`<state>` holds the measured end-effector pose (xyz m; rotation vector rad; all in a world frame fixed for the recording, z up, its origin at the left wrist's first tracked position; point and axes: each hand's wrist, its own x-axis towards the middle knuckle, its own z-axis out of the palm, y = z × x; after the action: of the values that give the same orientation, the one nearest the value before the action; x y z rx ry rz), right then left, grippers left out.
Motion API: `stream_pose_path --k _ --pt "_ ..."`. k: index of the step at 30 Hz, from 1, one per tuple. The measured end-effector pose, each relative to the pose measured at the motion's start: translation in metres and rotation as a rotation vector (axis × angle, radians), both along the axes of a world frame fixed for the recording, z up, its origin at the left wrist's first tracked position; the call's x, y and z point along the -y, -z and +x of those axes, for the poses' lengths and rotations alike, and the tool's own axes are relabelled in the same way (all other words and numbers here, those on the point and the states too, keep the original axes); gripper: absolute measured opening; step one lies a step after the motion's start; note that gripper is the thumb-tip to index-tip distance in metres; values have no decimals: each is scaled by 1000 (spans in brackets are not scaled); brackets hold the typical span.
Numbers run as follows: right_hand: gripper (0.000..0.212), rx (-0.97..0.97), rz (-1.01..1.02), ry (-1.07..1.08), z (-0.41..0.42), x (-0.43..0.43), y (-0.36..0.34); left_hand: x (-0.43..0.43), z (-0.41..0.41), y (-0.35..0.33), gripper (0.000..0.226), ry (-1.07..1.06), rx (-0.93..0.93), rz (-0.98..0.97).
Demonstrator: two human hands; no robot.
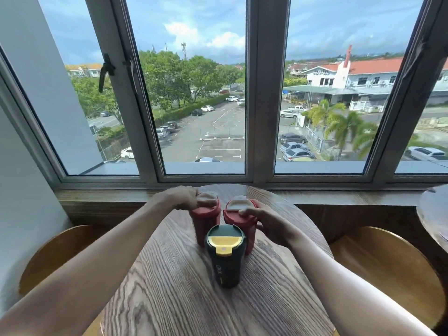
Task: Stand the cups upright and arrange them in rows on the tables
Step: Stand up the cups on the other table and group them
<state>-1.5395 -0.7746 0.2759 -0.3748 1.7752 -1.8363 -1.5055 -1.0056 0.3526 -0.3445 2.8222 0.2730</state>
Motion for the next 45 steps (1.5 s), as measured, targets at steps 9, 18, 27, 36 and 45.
stream_pose_path --k 9,18,27,36,45 --pt "39 -22 30 -9 0 -1 -1 11 -7 2 45 151 -23 572" --pt "49 -70 59 1 -6 -2 1 26 8 20 38 99 -129 638" --pt "52 -112 94 8 -8 -10 -2 22 23 19 41 147 -167 606" --pt "39 -120 106 25 -5 -8 -4 20 22 21 45 141 -226 576" --pt "48 -120 125 5 -3 -7 -2 18 21 22 44 119 -198 617"
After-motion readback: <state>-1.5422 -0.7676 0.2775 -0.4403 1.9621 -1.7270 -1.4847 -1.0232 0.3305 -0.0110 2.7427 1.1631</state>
